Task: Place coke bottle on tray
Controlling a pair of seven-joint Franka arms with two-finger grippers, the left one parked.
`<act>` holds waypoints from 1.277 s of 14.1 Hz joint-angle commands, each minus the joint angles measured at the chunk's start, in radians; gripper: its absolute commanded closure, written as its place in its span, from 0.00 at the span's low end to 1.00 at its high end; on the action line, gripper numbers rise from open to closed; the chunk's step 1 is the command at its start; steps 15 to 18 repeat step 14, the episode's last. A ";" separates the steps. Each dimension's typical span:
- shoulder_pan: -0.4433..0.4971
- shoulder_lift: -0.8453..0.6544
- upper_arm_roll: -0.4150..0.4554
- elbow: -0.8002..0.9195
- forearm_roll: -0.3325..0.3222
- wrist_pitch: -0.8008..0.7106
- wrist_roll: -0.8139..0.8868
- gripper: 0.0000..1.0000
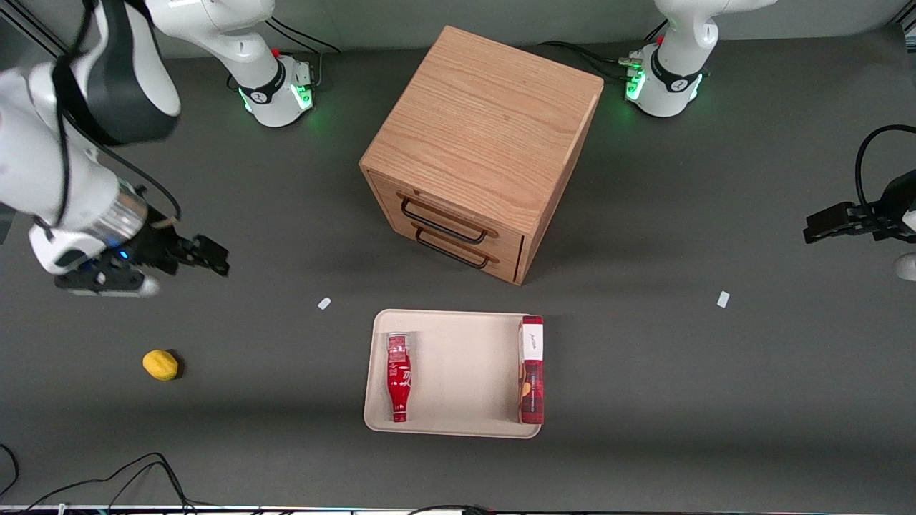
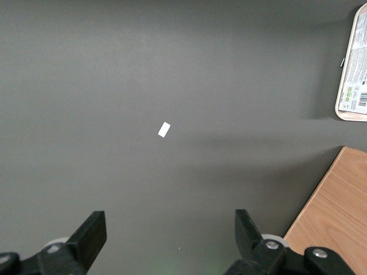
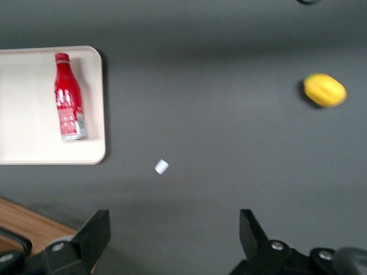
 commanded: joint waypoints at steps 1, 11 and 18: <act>0.011 -0.158 -0.048 -0.106 0.017 -0.074 -0.048 0.00; 0.014 -0.155 -0.060 -0.003 -0.090 -0.215 -0.057 0.00; 0.014 -0.152 -0.062 -0.003 -0.089 -0.215 -0.059 0.00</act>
